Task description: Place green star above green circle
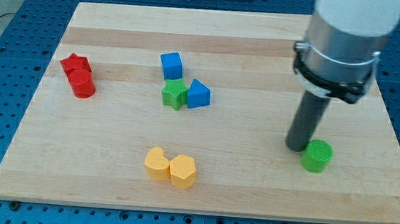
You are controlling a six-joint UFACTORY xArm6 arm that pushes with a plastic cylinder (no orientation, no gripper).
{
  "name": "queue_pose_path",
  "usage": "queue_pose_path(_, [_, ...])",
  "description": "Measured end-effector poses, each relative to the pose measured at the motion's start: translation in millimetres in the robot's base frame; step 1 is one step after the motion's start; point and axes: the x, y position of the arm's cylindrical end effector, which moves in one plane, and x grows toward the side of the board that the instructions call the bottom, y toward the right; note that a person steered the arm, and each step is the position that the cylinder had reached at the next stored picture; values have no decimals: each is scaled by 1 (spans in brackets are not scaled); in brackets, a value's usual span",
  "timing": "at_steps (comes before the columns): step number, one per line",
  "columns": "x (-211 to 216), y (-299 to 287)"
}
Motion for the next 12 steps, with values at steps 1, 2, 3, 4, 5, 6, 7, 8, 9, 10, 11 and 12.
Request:
queue_pose_path(1, [17, 42])
queue_pose_path(2, [21, 59])
queue_pose_path(3, [13, 37])
queue_pose_path(4, [13, -30])
queue_pose_path(5, [10, -117])
queue_pose_path(6, [-5, -206])
queue_pose_path(7, [-37, -289])
queue_pose_path(8, [-81, -319])
queue_pose_path(9, [-99, -308])
queue_pose_path(10, [-106, -288])
queue_pose_path(11, [-107, -255])
queue_pose_path(12, [-92, -212])
